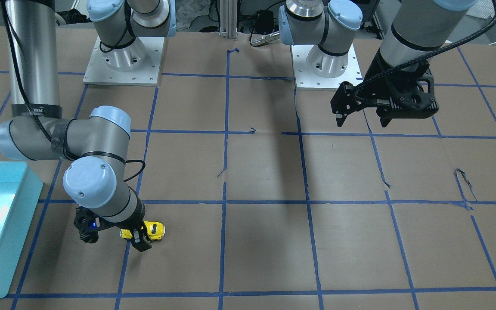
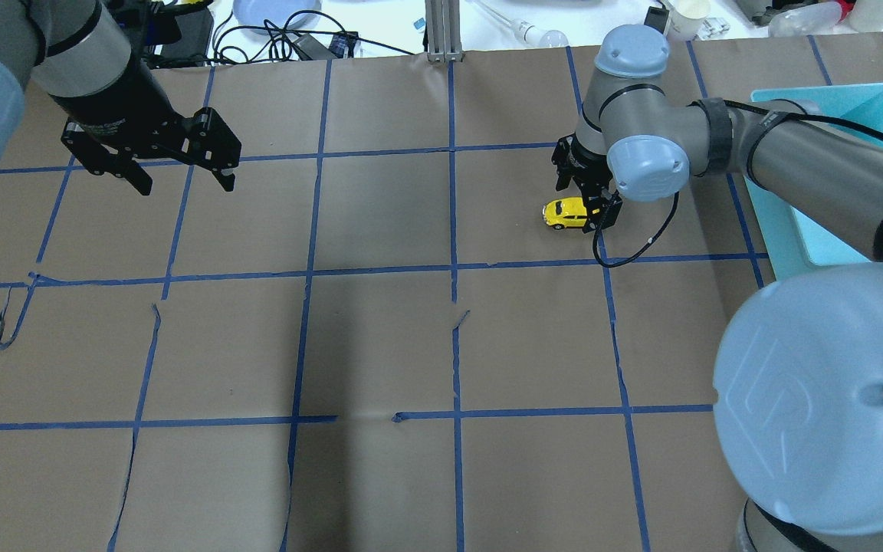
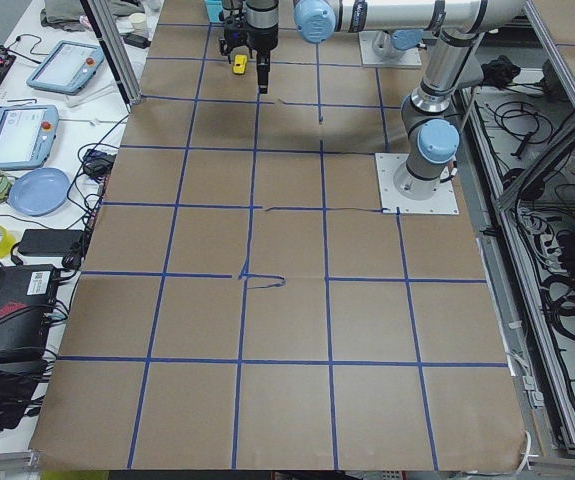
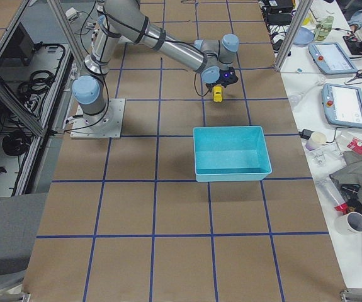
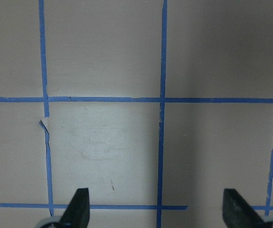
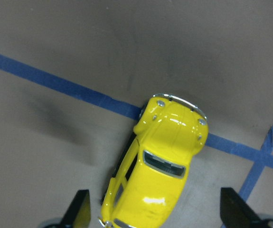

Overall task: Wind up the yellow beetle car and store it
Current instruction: 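Close the right gripper on the yellow car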

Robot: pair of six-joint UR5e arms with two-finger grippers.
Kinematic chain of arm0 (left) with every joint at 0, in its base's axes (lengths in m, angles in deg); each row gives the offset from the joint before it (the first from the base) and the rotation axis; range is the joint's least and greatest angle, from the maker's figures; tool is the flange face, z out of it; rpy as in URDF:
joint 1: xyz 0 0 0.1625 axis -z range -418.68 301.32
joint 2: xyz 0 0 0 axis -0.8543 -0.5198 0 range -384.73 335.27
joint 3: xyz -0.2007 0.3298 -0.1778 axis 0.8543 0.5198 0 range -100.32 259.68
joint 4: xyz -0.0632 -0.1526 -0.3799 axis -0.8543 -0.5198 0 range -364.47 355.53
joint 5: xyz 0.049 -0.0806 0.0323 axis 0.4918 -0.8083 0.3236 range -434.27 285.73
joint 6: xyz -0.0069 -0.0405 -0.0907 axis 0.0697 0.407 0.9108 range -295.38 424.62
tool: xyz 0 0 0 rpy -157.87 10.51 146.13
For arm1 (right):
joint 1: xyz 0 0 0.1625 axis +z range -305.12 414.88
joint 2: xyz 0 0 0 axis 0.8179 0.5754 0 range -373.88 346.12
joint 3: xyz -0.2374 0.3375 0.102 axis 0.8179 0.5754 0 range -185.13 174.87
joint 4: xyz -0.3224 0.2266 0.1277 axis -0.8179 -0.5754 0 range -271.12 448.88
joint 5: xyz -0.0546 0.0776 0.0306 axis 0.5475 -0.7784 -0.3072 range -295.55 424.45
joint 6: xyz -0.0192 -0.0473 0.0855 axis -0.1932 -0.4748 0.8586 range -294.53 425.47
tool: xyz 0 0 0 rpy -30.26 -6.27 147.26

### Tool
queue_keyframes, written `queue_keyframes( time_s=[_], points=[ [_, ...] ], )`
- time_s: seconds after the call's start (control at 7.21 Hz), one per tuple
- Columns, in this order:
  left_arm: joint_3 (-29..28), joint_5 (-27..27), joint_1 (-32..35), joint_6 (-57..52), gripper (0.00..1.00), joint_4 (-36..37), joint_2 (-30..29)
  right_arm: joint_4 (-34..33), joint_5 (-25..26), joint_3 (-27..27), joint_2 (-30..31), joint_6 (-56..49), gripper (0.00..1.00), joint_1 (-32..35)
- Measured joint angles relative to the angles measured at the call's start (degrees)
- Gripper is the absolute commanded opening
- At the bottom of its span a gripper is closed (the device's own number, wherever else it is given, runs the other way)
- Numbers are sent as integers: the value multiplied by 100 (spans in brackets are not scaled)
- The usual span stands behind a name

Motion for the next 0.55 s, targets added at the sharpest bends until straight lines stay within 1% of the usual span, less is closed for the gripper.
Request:
queue_keyframes(
  time_s=[0.28,0.55],
  points=[
    [3,3,-6,-2,100,1,-2,-89,16,-11,-49,6,66,-12],
    [1,53,-13,-8,100,1,-5,-336,12,-46,-99,-34,49,-20]
  ],
)
